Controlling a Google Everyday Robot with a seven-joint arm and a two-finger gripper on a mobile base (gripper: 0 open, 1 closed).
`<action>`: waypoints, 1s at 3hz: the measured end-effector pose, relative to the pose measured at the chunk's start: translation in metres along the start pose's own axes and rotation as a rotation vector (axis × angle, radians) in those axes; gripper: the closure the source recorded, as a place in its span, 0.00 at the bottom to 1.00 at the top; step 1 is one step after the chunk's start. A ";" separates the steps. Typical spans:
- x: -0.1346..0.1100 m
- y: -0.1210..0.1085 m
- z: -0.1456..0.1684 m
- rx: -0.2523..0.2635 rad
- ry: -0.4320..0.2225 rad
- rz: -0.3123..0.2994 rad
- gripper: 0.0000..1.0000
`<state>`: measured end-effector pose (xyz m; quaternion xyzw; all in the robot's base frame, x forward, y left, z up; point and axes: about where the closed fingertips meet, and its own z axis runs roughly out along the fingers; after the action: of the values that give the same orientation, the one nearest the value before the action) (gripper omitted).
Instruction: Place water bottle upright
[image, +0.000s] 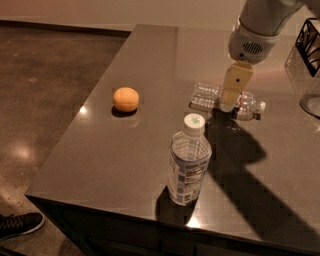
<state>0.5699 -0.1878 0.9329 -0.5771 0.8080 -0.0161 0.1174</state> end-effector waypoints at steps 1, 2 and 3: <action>0.001 -0.009 0.017 -0.014 0.007 0.024 0.00; 0.009 -0.018 0.032 -0.023 0.019 0.056 0.00; 0.018 -0.023 0.043 -0.033 0.036 0.075 0.00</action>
Offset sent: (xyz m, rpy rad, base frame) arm 0.0220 -0.0250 -0.0428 -0.0087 0.0752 -0.0907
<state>0.5944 -0.2075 0.8912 -0.5477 0.8314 -0.0087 0.0937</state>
